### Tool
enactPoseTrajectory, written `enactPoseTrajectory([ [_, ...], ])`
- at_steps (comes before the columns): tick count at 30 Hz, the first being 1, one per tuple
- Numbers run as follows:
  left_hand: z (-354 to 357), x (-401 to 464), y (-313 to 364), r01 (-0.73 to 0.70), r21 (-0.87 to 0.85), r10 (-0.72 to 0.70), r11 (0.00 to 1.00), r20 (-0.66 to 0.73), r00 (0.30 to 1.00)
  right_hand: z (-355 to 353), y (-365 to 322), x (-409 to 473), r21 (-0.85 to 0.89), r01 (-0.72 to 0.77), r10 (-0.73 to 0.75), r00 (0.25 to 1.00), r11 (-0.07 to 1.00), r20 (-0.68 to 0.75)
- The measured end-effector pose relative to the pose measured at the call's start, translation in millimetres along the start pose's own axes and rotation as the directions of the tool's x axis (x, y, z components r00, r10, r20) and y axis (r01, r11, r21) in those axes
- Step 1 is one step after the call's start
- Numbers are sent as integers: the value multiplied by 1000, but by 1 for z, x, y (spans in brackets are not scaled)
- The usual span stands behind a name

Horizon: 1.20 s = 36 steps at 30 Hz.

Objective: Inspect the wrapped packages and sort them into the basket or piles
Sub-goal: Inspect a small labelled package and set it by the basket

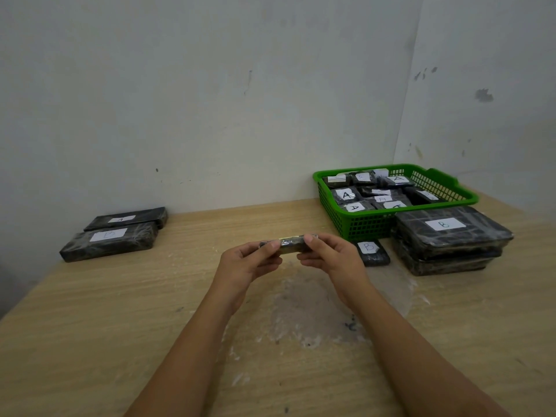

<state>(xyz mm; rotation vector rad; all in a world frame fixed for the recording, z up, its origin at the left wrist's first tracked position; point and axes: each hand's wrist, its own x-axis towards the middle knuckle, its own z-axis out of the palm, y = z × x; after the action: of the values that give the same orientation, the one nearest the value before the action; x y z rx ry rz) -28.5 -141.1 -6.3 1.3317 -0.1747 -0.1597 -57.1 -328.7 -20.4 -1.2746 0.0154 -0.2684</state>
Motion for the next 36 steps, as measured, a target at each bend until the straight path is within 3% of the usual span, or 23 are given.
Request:
enactPoseTrajectory([
  [8,9,-2,-6,-106,146,120,984,-88,989,-4,-1,0,88,-90,87,996,992,34],
  [14,10,-4,-7,-165,220,185,961,-74,980,-4,-1,-1,92,-75,71,996,993,46],
  [26,13,-2,-9,-204,105,217,973,-133,967,-2,3,-2,184,-131,104,984,974,147],
  [36,16,-5,-9,-141,46,145,989,-82,986,1,4,-2,160,-65,57,997,985,51],
])
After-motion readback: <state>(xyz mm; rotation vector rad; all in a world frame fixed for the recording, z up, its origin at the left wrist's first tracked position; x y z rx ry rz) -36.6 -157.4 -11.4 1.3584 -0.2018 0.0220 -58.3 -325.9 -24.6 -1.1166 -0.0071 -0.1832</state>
